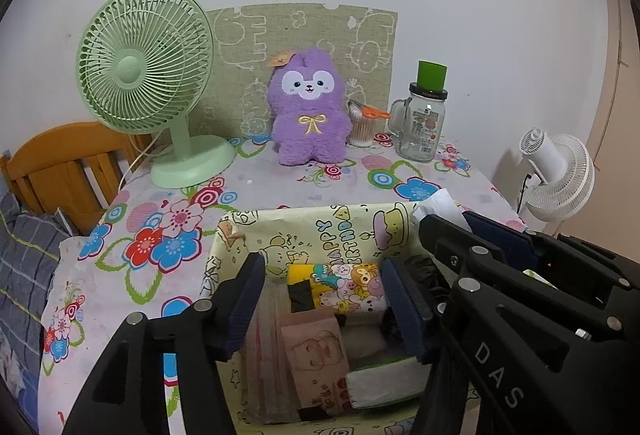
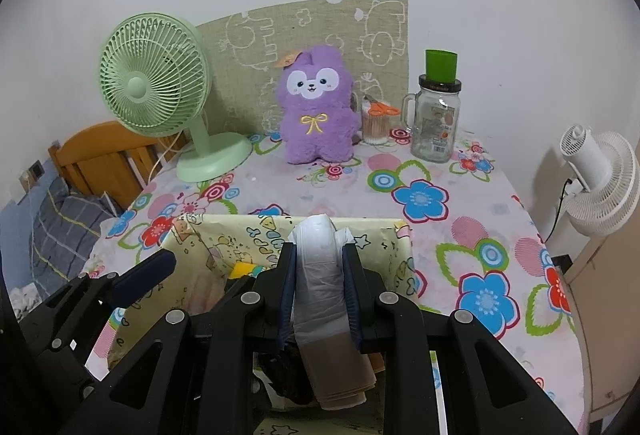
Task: Organize soft objects
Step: 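Lower the pink packet and rolled cloth into the box and open both tools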
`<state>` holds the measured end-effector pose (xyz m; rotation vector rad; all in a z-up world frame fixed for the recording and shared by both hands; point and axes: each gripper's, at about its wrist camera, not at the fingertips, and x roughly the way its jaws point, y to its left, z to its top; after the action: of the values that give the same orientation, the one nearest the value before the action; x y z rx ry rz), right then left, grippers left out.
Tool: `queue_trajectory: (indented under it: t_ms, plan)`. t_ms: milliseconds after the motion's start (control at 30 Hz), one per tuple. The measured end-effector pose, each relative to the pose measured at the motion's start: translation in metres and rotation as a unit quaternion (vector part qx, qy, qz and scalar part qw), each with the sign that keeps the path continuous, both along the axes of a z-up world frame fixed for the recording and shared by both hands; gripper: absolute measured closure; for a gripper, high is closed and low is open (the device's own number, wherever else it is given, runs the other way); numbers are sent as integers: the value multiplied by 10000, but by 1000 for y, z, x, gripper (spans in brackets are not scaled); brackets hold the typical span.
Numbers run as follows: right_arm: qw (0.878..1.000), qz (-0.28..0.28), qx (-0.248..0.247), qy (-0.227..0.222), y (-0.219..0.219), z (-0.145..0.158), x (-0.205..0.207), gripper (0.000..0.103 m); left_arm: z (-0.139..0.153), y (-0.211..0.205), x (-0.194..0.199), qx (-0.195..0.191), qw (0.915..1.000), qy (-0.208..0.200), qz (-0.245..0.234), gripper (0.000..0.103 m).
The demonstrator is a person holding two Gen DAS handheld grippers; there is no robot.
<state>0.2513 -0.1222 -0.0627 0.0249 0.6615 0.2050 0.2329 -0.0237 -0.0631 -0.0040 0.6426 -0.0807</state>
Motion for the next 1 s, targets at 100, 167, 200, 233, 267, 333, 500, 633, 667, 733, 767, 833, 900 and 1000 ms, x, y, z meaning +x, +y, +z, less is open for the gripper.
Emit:
queue_trajectory:
  t_ms: [100, 167, 200, 233, 267, 333, 500, 633, 667, 733, 767, 833, 900, 1000]
  plan:
    - [9999, 95, 39, -8, 3, -1, 1, 77, 1, 2, -1, 108, 9999, -19, 44, 34]
    - [9998, 187, 33, -28, 6, -1, -1, 77, 1, 3, -1, 140, 9999, -13, 40, 33]
    - [9998, 208, 8, -40, 7, -1, -2, 77, 1, 5, -2, 142, 9999, -4, 32, 32]
    - [9997, 233, -11, -58, 9, 0, -2, 77, 1, 6, -2, 147, 9999, -9, 31, 31]
    - [9996, 262, -10, -64, 10, 0, -3, 77, 1, 7, -2, 157, 9999, -18, 43, 30]
    - [9995, 318, -9, -50, 12, 0, -3, 77, 1, 9, -2, 161, 9998, -1, 66, 30]
    - [9989, 472, 13, 20, 18, -2, -2, 67, -1, 13, -4, 199, 9998, 42, 76, 26]
    - [9988, 488, -62, -56, 22, -1, -5, 37, -2, 17, -6, 303, 9994, -6, 186, 20]
    - [9987, 515, -38, -55, 22, -1, -5, 32, -2, 19, -6, 257, 9996, 8, 148, 17]
    - [9985, 536, 12, -59, 22, -1, -6, 28, -1, 19, -9, 243, 9996, -13, 119, 17]
    - [9985, 545, 32, -60, 21, 0, -7, 27, -1, 19, -10, 270, 9996, -39, 113, 15]
    - [9987, 512, 28, -22, 21, 0, -8, 18, 0, 18, -12, 288, 9995, -67, 94, 13]
    - [9988, 484, 33, -43, 20, 1, -11, 15, 1, 18, -15, 246, 9997, -70, 48, 13]
    - [9991, 427, 25, -8, 18, 1, -14, 11, 1, 16, -18, 170, 9998, -76, 29, 11]
